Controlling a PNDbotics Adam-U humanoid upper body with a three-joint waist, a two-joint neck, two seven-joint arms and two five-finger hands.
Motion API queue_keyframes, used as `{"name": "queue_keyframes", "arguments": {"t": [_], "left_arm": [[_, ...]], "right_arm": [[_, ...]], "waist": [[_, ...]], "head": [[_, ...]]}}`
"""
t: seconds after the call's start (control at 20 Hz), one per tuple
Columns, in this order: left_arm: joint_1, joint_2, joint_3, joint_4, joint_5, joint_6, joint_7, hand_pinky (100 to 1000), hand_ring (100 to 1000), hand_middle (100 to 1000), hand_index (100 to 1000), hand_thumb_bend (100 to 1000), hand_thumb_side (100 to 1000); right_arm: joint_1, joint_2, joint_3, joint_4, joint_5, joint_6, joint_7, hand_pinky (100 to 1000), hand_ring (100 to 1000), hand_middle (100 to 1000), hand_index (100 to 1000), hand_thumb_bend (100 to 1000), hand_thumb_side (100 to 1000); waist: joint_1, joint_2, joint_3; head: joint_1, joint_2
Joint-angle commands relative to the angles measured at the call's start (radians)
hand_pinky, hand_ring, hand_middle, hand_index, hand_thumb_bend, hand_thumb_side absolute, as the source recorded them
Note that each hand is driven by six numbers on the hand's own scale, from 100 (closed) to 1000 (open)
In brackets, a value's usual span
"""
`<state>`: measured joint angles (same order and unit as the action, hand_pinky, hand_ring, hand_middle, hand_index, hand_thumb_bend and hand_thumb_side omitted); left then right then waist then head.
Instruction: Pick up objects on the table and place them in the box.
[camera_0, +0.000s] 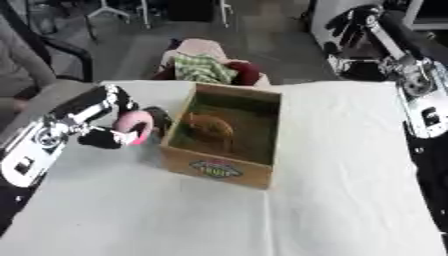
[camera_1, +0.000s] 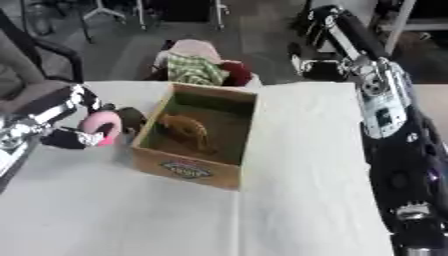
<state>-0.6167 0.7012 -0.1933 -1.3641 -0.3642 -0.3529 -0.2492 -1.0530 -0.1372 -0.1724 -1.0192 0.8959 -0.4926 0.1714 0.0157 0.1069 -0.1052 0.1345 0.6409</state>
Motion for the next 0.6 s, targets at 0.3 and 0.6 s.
{"name": "queue_keyframes", "arguments": {"t": [0.3,0.6], "left_arm": [[-0.123,-0.036,0.017,0.067,0.052,0.059,0.016,712,438,328,439,100,215],[-0.177,-0.117,0.018,0.219,-0.043,0.026,0.021,723,465,364,470,103,221]], "right_arm": [[-0.042,0.005,0.013,-0.016,-0.018,-0.019,0.009,454,510,547,717,137,100],[-0.075,0.027,0.027,-0.002,-0.027,-0.040,0.008,455,510,547,715,142,100]], "waist": [[-0.007,-0.010,-0.065],[-0.011,0.011,-0.143]], "head": [[0.050,-0.011],[0.097,-0.027]]}}
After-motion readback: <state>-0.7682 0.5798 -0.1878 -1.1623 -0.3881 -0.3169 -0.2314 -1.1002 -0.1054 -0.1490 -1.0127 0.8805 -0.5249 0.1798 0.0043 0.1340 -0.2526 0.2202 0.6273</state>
